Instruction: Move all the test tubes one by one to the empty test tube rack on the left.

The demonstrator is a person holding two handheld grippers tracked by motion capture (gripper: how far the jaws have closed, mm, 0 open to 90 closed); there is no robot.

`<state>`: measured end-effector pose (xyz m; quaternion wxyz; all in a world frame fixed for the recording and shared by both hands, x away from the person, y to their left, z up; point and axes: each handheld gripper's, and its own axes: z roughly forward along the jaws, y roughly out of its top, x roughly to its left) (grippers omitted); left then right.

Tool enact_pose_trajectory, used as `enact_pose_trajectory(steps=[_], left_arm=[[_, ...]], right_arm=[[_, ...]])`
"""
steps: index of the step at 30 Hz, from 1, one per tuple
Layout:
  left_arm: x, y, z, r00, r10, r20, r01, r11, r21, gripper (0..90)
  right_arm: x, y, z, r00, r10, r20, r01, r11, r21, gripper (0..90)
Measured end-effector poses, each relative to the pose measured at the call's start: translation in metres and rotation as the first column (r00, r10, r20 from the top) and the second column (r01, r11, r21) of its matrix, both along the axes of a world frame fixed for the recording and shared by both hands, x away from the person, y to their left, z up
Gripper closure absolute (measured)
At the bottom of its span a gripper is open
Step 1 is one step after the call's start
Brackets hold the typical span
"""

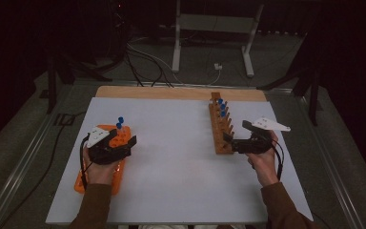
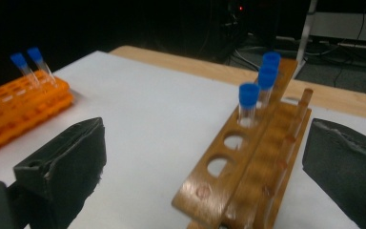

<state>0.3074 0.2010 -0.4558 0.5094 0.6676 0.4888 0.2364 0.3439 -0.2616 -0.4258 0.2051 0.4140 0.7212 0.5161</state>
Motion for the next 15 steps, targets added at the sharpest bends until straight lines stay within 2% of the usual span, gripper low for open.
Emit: enact_pose_trajectory(steps=[4, 6, 15], left_arm=[[-0.001, -0.004, -0.001, 1.0, -0.002, -0.003, 0.002, 1.0, 0.003, 6.7], [0.0, -0.006, -0.002, 0.9998, -0.019, -0.011, 0.019, 0.9998, 0.008, 2.3], [-0.002, -0.02, -0.002, 0.9992, -0.038, 0.01, 0.038, 0.9976, 0.058, 0.7]], right_arm=[[0.008, 0.003, 0.004, 1.0, -0.003, 0.004, 0.003, 1.0, -0.012, 1.0], [0.012, 0.004, 0.005, 1.0, -0.006, 0.003, 0.006, 1.0, -0.023, 2.6], [0.034, 0.005, 0.002, 0.9995, -0.031, -0.006, 0.03, 0.998, -0.056, 8.2]])
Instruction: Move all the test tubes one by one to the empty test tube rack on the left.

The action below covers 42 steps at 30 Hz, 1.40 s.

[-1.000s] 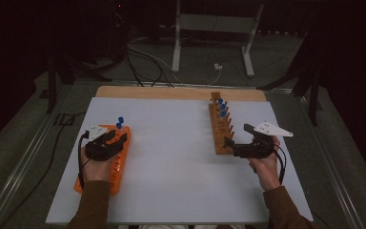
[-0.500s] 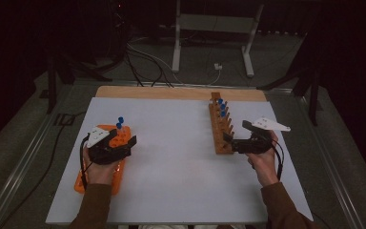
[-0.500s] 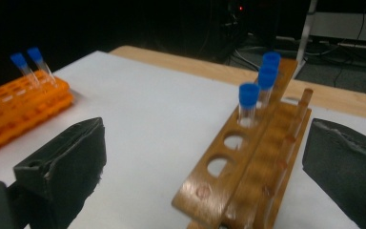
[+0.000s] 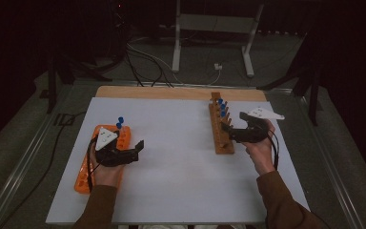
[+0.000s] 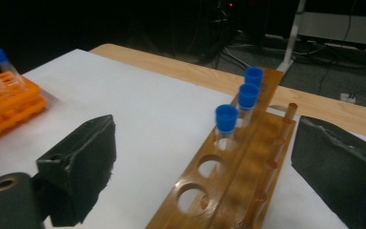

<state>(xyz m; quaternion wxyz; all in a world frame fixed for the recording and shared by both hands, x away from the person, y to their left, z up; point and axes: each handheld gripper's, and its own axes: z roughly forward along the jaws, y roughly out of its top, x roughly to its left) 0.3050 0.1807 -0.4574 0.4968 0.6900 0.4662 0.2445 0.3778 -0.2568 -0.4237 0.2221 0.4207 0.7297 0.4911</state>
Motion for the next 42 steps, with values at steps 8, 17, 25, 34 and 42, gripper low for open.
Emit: enact_pose_trajectory(steps=[8, 17, 25, 34, 42], left_arm=[[0.001, -0.006, -0.003, 1.0, -0.005, 0.0, 0.005, 0.9998, 0.02, 0.7], [0.002, -0.008, -0.006, 0.9998, -0.013, -0.017, 0.013, 0.9996, 0.025, 0.7], [0.002, -0.005, -0.007, 0.9997, -0.009, -0.022, 0.009, 0.9998, 0.016, 0.7], [0.002, -0.004, -0.008, 0.9995, -0.006, -0.031, 0.006, 0.9999, 0.008, 0.7], [0.002, -0.005, -0.008, 0.9995, -0.005, -0.031, 0.006, 0.9999, 0.013, 0.8]], right_arm=[[0.023, 0.004, -0.007, 0.9991, -0.017, -0.038, 0.015, 0.999, -0.045, 16.8], [0.037, 0.013, -0.02, 0.9984, -0.015, -0.054, 0.009, 0.995, -0.103, 49.4], [0.048, 0.022, -0.029, 0.9969, -0.035, -0.07, 0.024, 0.988, -0.152, 68.5], [0.054, 0.025, -0.033, 0.9948, -0.057, -0.085, 0.041, 0.984, -0.174, 75.8], [0.053, 0.027, -0.033, 0.9945, -0.067, -0.08, 0.051, 0.983, -0.178, 76.4]])
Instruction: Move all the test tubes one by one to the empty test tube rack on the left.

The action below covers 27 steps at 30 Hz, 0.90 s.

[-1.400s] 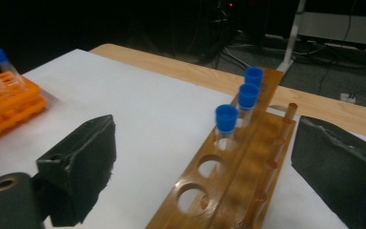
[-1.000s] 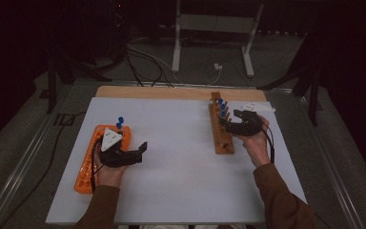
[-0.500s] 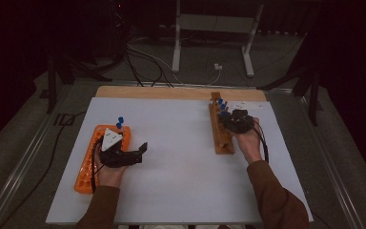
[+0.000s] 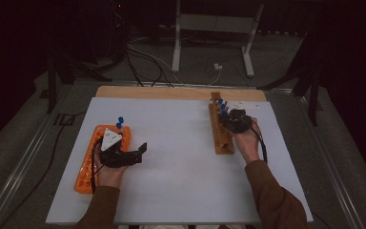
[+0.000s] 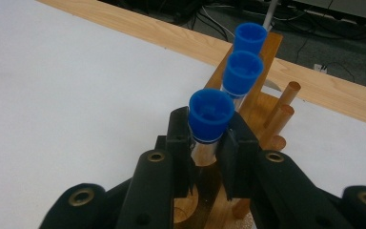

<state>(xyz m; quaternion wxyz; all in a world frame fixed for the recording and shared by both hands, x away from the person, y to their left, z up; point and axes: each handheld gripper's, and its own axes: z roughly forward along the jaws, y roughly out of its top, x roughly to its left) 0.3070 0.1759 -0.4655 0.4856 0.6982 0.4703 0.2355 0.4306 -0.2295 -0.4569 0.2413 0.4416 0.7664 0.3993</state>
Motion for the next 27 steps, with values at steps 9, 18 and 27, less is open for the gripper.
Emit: enact_pose_trajectory(steps=[9, 18, 27], left_arm=[[0.001, 0.001, -0.001, 1.0, 0.006, -0.004, -0.006, 1.0, 0.002, 0.7], [0.002, 0.001, -0.003, 0.9999, 0.003, -0.01, -0.003, 1.0, 0.006, 0.8], [0.003, 0.004, -0.005, 0.9995, 0.014, -0.029, -0.014, 0.9999, -0.003, 0.8]], right_arm=[[-0.001, -0.003, 0.006, 0.9999, -0.001, 0.011, 0.001, 0.999, 0.038, 76.5], [-0.003, -0.005, 0.022, 0.9996, 0.009, 0.027, -0.01, 0.998, 0.061, 76.6], [-0.006, -0.004, 0.038, 0.999, 0.014, 0.042, -0.016, 0.999, 0.042, 76.6]])
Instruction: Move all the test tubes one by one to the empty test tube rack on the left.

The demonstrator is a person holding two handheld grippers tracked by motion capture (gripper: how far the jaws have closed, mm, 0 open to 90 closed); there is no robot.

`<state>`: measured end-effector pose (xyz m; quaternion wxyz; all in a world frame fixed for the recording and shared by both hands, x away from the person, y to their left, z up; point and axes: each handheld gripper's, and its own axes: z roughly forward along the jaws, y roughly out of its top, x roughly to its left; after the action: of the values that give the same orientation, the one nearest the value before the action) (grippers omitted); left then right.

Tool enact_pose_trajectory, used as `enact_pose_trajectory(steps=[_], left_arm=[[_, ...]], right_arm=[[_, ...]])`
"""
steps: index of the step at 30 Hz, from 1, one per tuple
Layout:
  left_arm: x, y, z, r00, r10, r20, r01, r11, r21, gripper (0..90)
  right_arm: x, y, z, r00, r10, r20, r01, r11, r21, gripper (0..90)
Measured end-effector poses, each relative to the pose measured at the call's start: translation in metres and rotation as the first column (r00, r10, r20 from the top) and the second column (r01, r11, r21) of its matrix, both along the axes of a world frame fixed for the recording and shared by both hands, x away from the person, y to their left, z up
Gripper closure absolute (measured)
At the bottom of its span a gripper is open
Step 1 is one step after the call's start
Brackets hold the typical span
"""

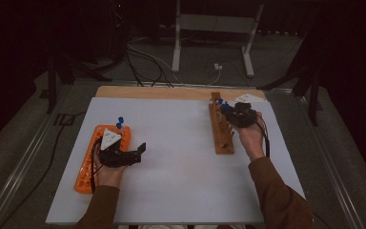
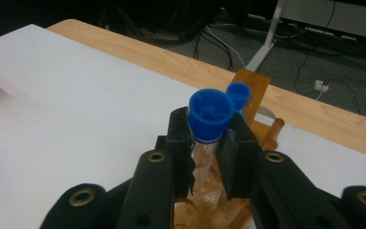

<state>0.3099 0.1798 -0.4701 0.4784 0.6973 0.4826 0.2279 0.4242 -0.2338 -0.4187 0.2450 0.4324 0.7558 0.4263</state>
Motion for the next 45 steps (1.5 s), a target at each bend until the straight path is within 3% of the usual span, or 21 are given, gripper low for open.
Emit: enact_pose_trajectory(steps=[11, 16, 26, 34, 45], left_arm=[[0.002, -0.002, -0.002, 0.9999, -0.007, -0.013, 0.007, 1.0, 0.001, 0.8], [0.002, -0.001, -0.003, 0.9998, -0.011, -0.017, 0.011, 0.9999, -0.003, 0.8], [0.002, -0.001, -0.002, 0.9999, -0.01, -0.013, 0.01, 0.9999, -0.003, 0.8], [0.002, -0.003, -0.002, 0.9999, -0.006, -0.014, 0.006, 0.9999, -0.01, 0.8], [0.0, -0.012, 0.001, 0.9999, -0.012, 0.008, 0.012, 0.9997, 0.022, 0.8]], right_arm=[[-0.005, -0.007, 0.017, 0.9998, 0.011, 0.017, -0.011, 1.0, -0.004, 76.6], [-0.006, -0.011, 0.023, 0.9996, 0.021, 0.02, -0.022, 0.999, 0.037, 76.6], [-0.015, -0.005, 0.03, 0.9969, 0.068, 0.038, -0.069, 0.997, 0.027, 76.5], [-0.024, 0.004, 0.029, 0.9913, 0.128, 0.029, -0.129, 0.991, 0.038, 76.5], [-0.032, 0.019, 0.022, 0.9823, 0.187, 0.004, -0.187, 0.98, 0.071, 76.4]])
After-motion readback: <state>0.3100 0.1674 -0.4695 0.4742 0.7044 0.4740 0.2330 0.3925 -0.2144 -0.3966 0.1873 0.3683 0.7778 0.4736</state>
